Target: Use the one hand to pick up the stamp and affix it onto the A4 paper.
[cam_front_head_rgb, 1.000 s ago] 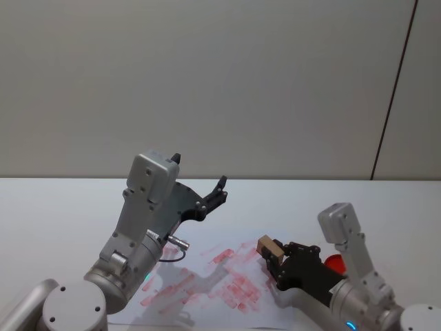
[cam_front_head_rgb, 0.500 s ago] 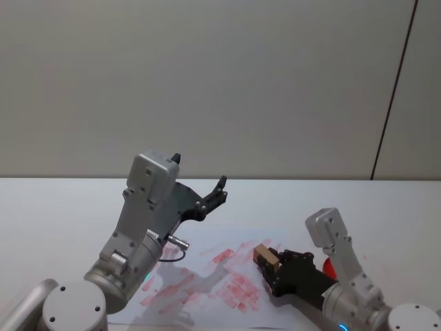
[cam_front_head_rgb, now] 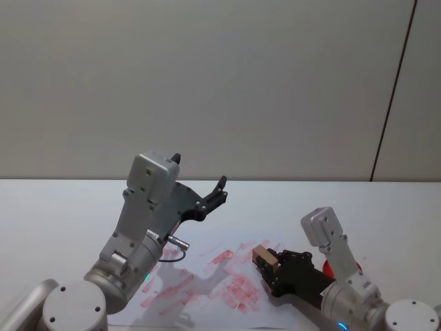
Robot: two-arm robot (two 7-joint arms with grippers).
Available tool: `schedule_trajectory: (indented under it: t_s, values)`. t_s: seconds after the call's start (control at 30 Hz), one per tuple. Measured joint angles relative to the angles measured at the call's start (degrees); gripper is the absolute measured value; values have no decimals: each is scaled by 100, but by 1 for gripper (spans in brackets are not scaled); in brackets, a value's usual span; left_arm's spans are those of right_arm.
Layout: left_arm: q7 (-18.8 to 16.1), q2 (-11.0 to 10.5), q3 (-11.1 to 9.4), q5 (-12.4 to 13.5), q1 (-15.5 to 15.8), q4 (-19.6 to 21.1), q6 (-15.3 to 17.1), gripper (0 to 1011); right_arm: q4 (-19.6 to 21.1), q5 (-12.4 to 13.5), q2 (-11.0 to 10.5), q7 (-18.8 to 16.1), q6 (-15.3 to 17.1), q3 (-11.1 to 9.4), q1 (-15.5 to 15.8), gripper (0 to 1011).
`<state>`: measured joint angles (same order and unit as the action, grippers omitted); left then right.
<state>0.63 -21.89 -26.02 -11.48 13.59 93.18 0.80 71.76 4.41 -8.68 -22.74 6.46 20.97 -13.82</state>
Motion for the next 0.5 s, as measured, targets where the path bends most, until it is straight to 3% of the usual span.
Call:
schedule_trajectory:
  t_s: [0.27,0.5]
  values:
    - [0,0,0,0,0,0,0,1003,22,3,-16,-25,46,-3,-4,217]
    - [0,0,0,0,0,0,0,1002,183,172,-59,-14,-61,-48,38,217]
